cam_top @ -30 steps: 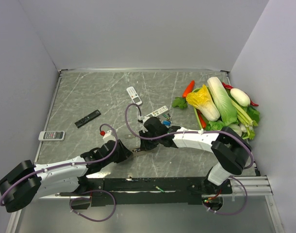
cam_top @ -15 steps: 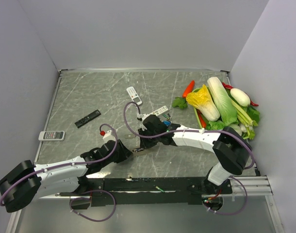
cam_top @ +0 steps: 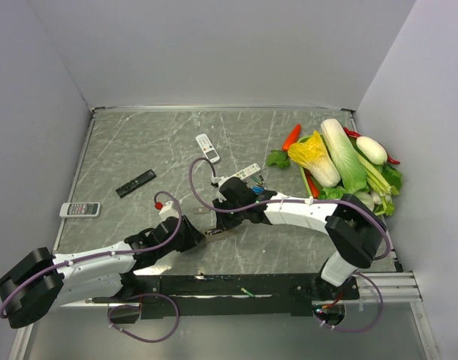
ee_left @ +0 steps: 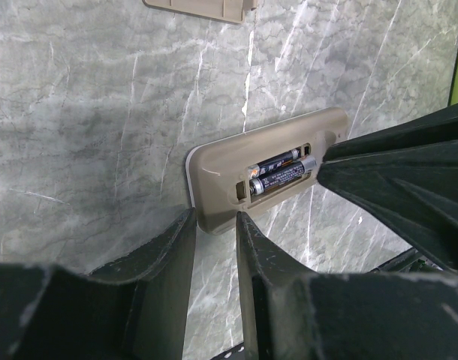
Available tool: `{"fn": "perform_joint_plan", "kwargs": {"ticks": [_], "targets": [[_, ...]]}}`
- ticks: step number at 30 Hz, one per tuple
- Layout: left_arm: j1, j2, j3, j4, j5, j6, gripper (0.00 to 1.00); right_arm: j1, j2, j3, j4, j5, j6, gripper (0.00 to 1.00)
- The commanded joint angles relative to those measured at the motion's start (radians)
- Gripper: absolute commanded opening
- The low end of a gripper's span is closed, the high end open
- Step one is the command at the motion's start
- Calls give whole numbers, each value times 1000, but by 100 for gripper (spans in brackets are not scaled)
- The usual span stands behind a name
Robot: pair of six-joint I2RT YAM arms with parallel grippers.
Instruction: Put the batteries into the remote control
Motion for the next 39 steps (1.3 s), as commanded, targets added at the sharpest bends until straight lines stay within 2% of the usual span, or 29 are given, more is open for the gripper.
{"fn": "perform_joint_plan", "kwargs": {"ticks": [1, 17, 22, 27, 32, 39], "targets": [[3, -1, 16, 52, 12, 11, 33, -5, 34, 40, -5, -17, 10, 26], [3, -18, 9, 52, 11, 3, 33, 7, 43, 15, 31, -40, 24, 20], [3, -20, 6, 52, 11, 3, 33, 6, -26, 4, 42, 0, 19, 20], [3, -15, 9, 54, 12, 3, 33, 6, -98, 15, 24, 43, 15, 25], [3, -11, 9, 55, 14, 5, 33, 3, -93, 6, -19, 64, 24, 26], [3, -11, 6, 62, 15, 3, 33, 6, -81, -51, 19, 29, 50, 26]]}}
